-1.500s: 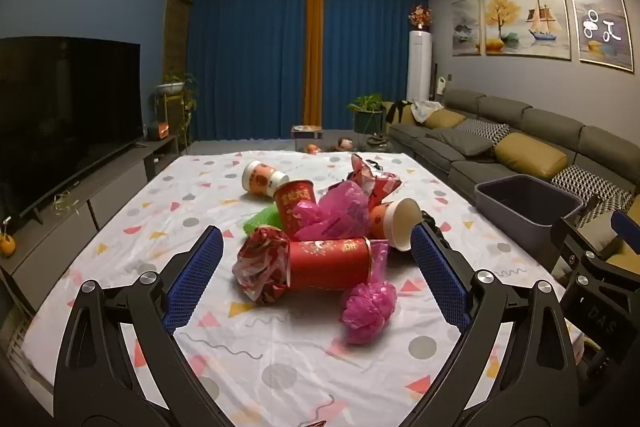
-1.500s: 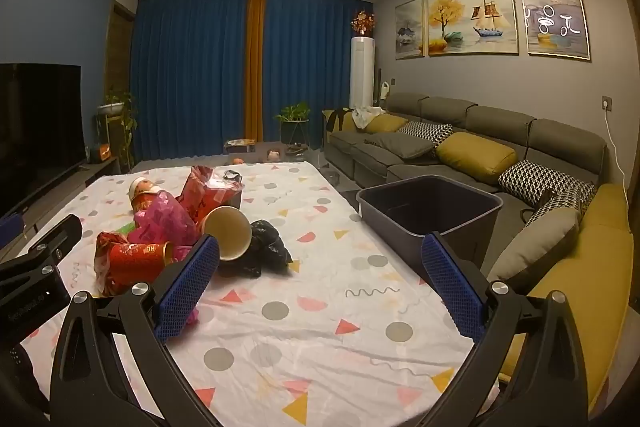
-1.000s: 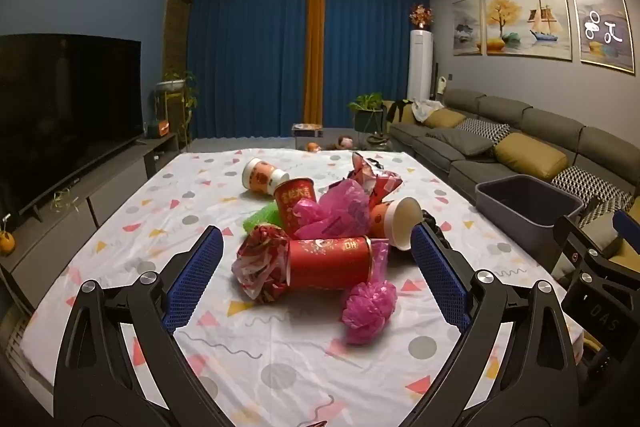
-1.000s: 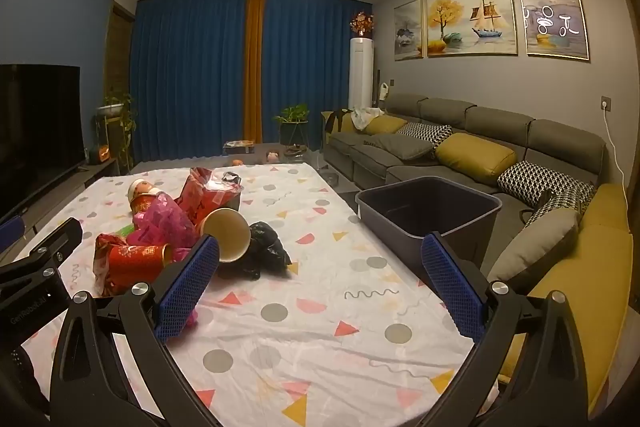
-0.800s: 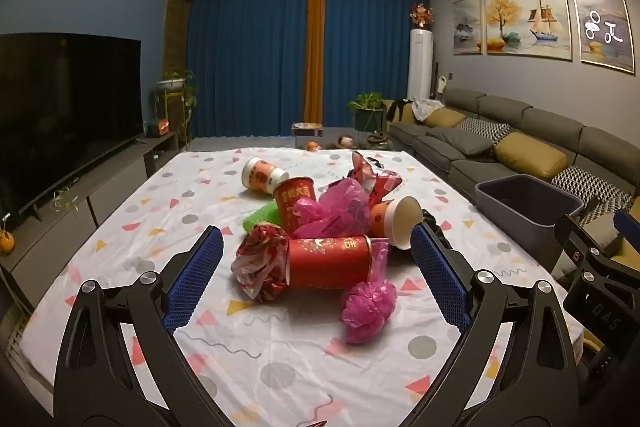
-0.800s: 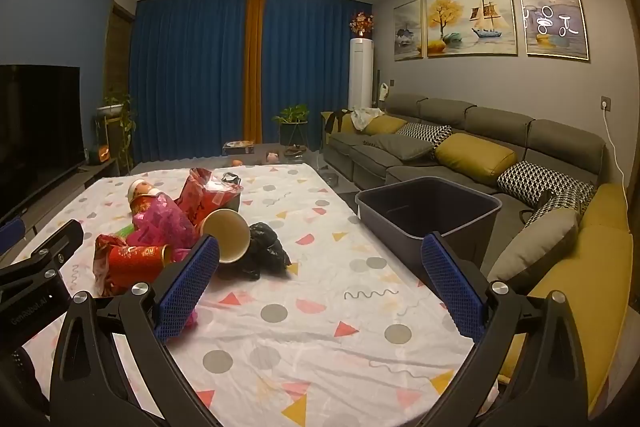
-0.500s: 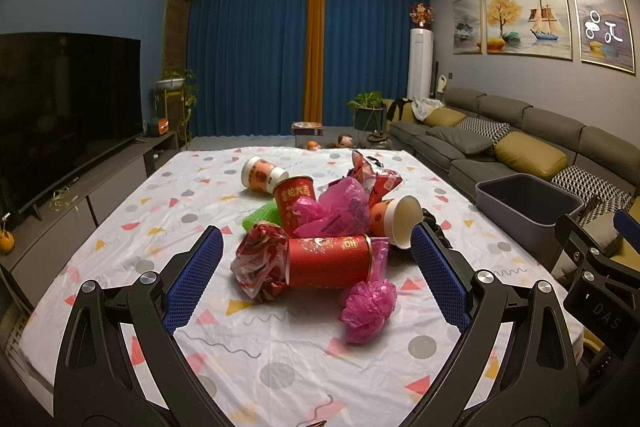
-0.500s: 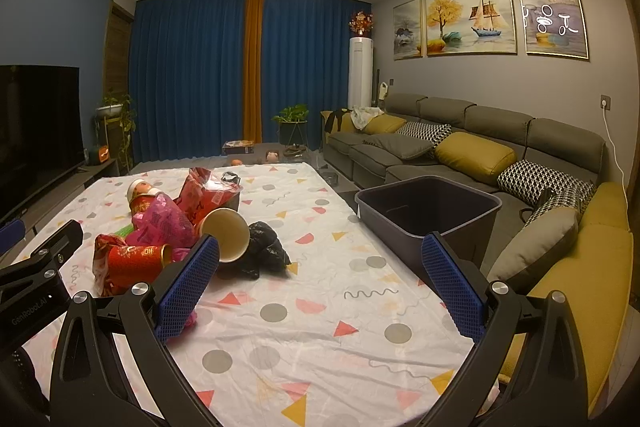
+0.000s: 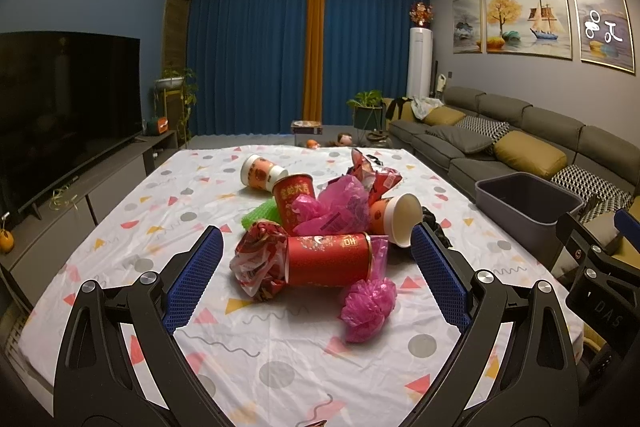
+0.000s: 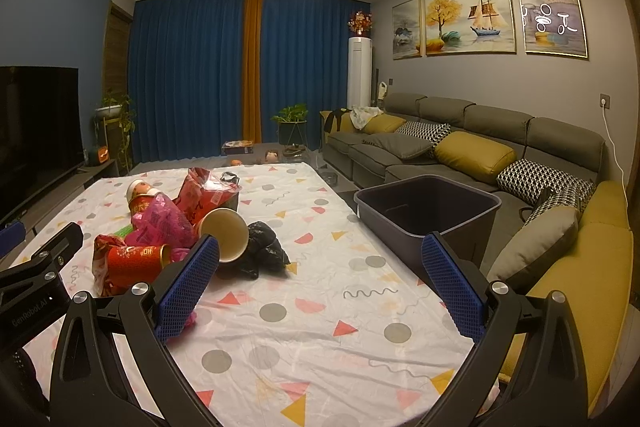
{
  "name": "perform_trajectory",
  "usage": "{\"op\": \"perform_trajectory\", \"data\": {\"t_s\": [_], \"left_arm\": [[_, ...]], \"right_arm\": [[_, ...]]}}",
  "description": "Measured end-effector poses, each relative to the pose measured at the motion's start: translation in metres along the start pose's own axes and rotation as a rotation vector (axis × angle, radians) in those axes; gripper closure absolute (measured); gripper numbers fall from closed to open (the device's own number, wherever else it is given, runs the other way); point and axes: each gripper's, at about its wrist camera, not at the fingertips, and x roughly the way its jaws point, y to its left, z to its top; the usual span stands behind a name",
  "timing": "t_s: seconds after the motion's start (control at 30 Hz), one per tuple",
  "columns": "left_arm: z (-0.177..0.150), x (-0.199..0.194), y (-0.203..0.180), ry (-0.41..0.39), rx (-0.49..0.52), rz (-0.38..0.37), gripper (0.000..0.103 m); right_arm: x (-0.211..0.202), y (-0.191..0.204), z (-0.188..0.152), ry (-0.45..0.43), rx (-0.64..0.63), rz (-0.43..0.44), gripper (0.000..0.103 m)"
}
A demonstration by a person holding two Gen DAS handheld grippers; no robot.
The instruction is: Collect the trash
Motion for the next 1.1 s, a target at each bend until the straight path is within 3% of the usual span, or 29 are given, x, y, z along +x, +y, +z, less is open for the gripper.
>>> {"op": "perform_trajectory", "data": {"t_s": [1.1], "left_arm": [[-0.0053, 0.0033, 0.0001, 0.006, -0.003, 0.002, 0.01]], "right_arm": [[-0.0005, -0.0032, -0.0047, -0.002, 0.01, -0.001, 0.005]]}}
